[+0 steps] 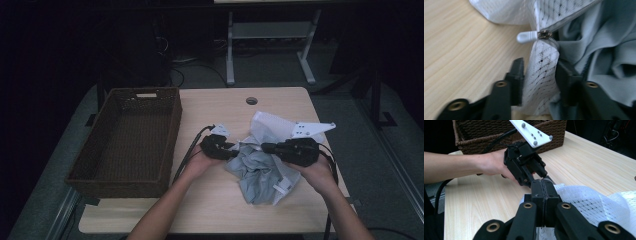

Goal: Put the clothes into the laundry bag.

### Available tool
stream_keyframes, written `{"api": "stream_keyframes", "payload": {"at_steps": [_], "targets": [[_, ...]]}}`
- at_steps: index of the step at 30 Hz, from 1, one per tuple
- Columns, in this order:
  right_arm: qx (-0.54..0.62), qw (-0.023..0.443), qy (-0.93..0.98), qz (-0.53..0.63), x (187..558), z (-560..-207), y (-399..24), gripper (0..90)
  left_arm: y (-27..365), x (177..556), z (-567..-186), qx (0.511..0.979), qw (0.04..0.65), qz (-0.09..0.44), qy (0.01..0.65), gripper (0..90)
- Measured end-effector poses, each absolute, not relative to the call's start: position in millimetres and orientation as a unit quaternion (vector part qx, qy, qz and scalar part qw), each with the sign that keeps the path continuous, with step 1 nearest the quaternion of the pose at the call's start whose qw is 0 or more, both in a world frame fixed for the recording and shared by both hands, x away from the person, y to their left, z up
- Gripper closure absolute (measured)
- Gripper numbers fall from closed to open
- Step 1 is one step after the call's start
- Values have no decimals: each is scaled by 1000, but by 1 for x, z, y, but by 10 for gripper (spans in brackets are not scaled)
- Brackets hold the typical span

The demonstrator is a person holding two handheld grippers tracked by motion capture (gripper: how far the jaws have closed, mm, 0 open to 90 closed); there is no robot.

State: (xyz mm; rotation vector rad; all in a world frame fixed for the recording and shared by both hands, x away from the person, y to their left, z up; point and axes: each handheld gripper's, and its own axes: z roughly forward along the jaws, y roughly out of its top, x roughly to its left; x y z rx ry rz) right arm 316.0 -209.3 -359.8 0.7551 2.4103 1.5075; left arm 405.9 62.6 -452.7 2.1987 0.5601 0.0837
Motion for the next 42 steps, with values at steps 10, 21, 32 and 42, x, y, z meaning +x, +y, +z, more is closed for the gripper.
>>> {"api": "stream_keyframes", "payload": {"at_steps": [10,21,32,42], "targets": [[268,109,818,498,326,-365,-211,887,74,399,-444,868,422,29,261,885],[284,146,821,474,376,-349,-195,888,110,369,-424,829,455,28,324,884],[278,145,827,466,419,-336,-158,876,107,327,-420,825,479,5,298,878],[296,113,821,475,379,-352,-171,554,112,313,-433,835,460,4,303,874]]}}
